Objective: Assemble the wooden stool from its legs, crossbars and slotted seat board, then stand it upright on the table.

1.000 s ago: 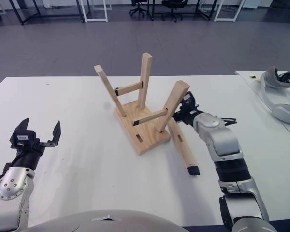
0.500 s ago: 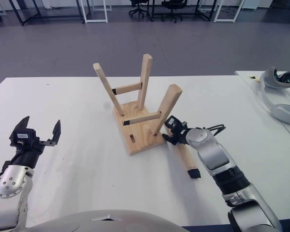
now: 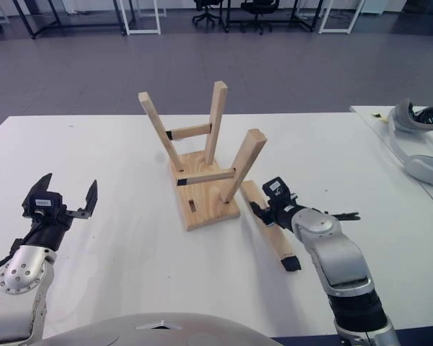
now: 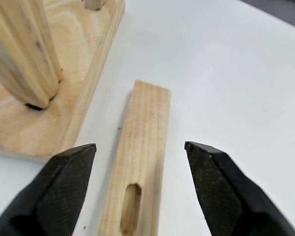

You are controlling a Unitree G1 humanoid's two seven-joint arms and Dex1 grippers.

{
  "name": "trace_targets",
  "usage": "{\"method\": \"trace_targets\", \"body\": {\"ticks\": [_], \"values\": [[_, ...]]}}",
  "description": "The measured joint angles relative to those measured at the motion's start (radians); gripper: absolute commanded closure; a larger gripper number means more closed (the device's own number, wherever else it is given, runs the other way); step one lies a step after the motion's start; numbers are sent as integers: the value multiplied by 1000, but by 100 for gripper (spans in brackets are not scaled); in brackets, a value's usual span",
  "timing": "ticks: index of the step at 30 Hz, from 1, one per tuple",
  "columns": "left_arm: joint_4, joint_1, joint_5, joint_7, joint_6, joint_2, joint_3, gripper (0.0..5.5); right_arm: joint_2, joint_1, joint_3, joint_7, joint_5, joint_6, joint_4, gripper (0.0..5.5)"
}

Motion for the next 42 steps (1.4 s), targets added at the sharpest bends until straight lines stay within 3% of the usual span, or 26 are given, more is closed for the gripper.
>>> {"method": "trace_targets", "body": {"ticks": [6, 14, 18, 23, 30, 37, 40, 42], "values": [[-1, 2, 2, 5, 0, -10, -18, 64, -13, 8, 18, -21, -14, 53, 20, 212], [-52, -59, -14, 6, 72, -9, -14, 64, -27, -3, 68, -33, -37, -17, 64, 334], [-177, -207, -116, 14, 224, 1, 42, 64, 58, -114, -3, -114, -55, -139, 174, 337], [-282, -541, -457, 43, 506, 51, 165, 64, 100, -425, -108, -210, -91, -471, 286, 337], [34, -1142, -904, 80, 695, 48, 189, 64, 85, -912, -14, -101, -156, -896, 401, 337], [55, -1205, -1167, 192, 736, 33, 181, 64, 177, -928, 162, 57, -151, -1041, 360, 337], [43, -1205, -1198, 216, 731, 34, 152, 64, 200, -920, 171, 90, -129, -1054, 353, 337], [42, -1205, -1211, 222, 713, 37, 148, 99, 211, -900, 173, 105, -120, -1055, 350, 337]]}}
